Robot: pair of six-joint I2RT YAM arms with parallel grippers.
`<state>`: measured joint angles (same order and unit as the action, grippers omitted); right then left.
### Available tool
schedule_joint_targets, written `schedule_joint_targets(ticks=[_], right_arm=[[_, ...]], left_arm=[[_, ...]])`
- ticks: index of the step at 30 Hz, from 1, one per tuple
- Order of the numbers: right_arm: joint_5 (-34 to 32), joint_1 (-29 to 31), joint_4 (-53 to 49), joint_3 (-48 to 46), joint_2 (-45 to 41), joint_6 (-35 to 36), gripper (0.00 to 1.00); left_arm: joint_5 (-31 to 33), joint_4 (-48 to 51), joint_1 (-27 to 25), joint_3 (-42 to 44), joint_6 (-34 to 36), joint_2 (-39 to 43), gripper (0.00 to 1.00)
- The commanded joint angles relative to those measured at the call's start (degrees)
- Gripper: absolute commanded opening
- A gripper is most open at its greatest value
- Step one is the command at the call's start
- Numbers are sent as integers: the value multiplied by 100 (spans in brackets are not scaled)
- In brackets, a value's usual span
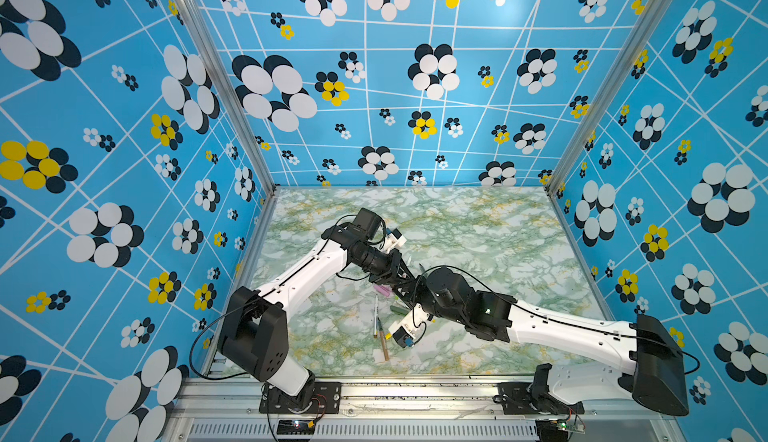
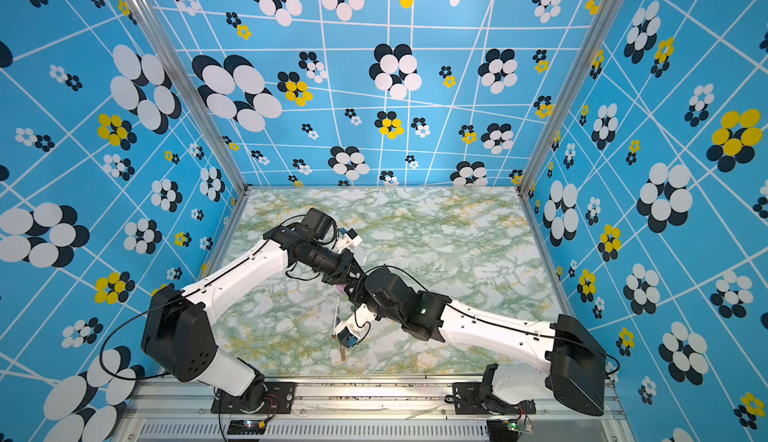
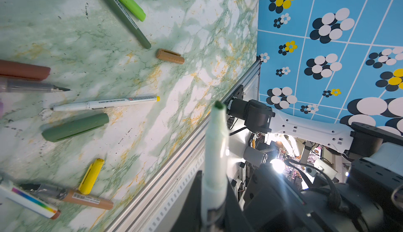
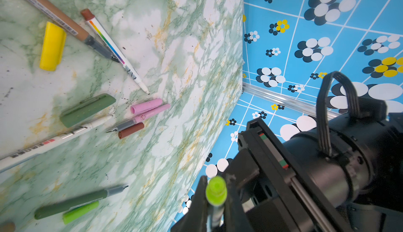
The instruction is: Insert the pens into the pen caps
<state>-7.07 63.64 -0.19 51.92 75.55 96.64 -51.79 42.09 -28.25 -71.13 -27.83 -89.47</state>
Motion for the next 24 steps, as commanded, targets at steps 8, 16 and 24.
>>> schedule_joint_targets(ticks=[8,16,24], right_arm=[[-211,25,240,171,56,-5,4],[-224,26,145,178,-68,-141,42],[-100,35,-331,99,-440,-356,53]], left_arm=[[82,135,-20,-178,-24,34,0],[99,-326,106,-238,-306,96,0],[277,-684,261,-395,-471,-4,0]])
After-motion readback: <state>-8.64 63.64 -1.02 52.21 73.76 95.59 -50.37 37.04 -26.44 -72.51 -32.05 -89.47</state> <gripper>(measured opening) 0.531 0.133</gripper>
